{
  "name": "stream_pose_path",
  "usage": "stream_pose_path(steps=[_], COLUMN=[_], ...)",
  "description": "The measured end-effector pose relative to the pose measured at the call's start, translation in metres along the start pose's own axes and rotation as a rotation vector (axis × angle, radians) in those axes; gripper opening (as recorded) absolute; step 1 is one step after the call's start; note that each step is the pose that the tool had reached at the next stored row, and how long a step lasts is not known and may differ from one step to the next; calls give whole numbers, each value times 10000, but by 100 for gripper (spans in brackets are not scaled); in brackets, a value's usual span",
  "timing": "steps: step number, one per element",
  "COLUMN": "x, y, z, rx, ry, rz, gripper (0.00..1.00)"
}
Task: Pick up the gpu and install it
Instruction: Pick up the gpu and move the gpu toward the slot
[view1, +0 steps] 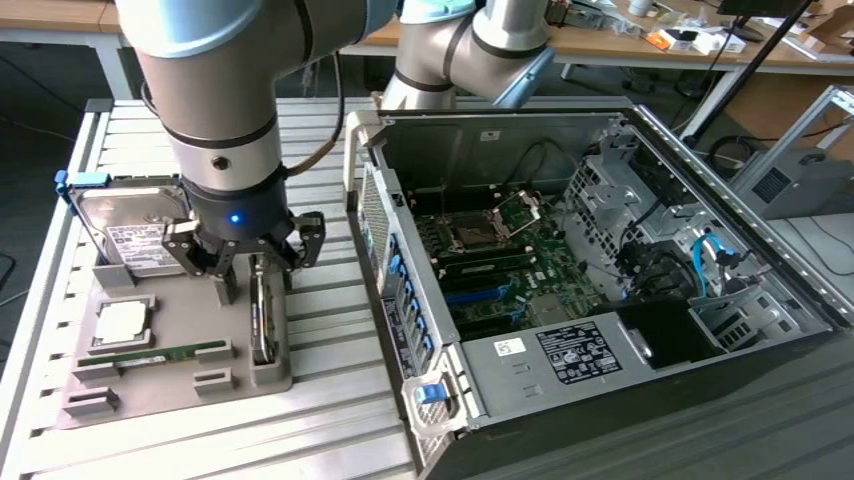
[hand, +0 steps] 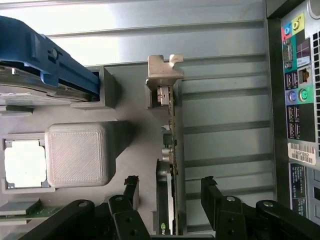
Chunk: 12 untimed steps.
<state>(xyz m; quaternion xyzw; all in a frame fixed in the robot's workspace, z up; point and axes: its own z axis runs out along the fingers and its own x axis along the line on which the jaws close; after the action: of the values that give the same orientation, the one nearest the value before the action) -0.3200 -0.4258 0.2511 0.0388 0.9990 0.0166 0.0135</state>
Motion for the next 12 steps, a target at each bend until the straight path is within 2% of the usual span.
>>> stream_pose_path(steps=[6, 12], x=[2, 3], y=[12, 13], z=[58, 60], rx=[-1, 0], ry=[-1, 0], rz=[-1, 0], gripper=[62, 62])
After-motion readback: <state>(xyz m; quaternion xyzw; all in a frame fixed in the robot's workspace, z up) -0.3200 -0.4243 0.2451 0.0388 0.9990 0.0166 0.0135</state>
